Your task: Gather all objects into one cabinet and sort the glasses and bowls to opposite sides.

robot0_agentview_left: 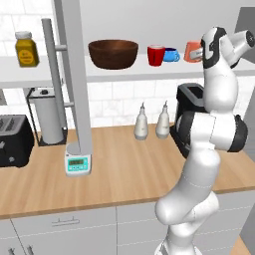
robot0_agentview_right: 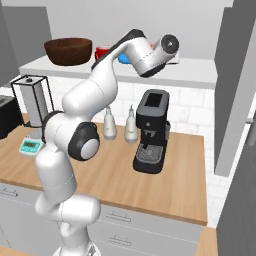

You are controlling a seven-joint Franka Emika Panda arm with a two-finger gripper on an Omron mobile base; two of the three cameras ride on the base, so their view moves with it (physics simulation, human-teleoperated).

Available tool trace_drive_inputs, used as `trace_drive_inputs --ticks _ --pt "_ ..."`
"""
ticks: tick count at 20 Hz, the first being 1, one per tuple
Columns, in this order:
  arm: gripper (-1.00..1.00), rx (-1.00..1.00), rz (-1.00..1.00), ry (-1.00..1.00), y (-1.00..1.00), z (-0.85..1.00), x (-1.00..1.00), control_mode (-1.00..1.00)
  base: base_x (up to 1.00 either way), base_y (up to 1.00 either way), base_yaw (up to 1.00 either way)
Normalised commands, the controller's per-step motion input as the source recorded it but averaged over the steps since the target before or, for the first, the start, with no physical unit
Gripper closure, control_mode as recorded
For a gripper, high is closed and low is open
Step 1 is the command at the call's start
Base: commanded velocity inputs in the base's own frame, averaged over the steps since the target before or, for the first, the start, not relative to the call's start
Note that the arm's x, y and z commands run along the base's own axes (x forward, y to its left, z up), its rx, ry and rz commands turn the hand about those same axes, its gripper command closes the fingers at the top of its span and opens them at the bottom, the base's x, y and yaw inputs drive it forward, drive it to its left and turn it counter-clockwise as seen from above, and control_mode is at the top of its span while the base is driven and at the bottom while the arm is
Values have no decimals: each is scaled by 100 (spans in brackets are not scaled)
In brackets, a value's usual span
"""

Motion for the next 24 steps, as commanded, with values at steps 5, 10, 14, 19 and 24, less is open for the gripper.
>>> trace_drive_inputs --ticks 5,10,14,19,24 --pt "-100 7 2 -3 2 -6 -35 -100 0 0 0" --pt "-100 21 8 -17 29 -38 -96 -100 0 0 0" --pt "-100 21 7 -19 44 -46 -100 -100 0 0 0" --pt "-100 11 4 0 47 11 -100 -100 0 0 0" --pt "-100 -1 16 12 1 44 -100 -100 0 0 0"
